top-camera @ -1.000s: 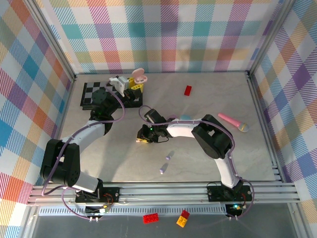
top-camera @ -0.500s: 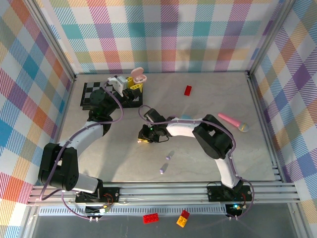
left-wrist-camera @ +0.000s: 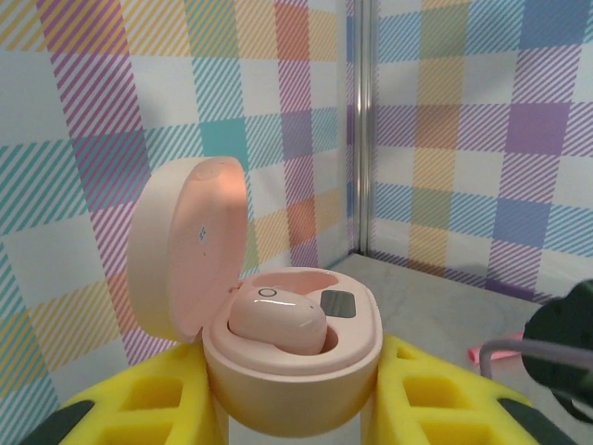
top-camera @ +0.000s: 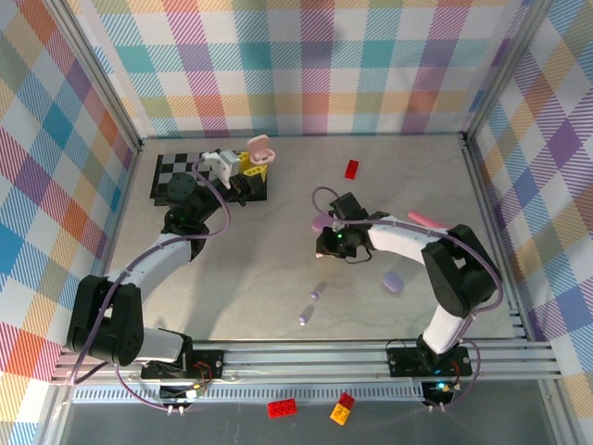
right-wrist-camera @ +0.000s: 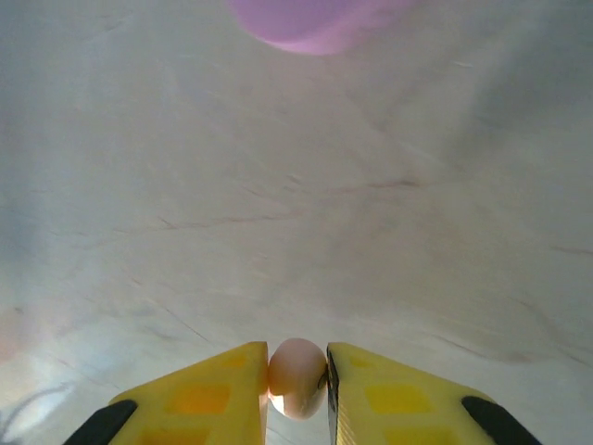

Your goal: Insert wireless bluetooth earbuds into charging case

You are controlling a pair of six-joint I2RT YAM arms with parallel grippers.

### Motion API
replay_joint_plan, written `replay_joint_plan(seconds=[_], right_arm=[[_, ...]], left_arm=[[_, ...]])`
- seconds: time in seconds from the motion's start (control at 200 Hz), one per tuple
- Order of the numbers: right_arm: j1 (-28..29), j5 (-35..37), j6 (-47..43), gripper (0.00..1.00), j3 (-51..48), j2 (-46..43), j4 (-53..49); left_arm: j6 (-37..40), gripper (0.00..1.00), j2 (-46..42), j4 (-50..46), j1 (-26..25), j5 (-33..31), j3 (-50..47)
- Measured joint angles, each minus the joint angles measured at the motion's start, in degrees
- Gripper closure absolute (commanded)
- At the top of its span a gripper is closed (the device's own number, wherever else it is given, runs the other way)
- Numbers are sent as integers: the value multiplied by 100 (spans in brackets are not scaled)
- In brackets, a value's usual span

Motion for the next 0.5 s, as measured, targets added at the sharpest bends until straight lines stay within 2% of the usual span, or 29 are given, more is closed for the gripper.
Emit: replay_joint_plan(seconds=[0.22, 0.5], right_arm=[[-111, 407, -688, 77, -114, -723, -614], [-179, 538, -1137, 76, -24, -1539, -1169]], left_arm=[[450, 68, -254, -343, -442, -55, -256], [706, 68, -262, -595, -841, -94, -748]])
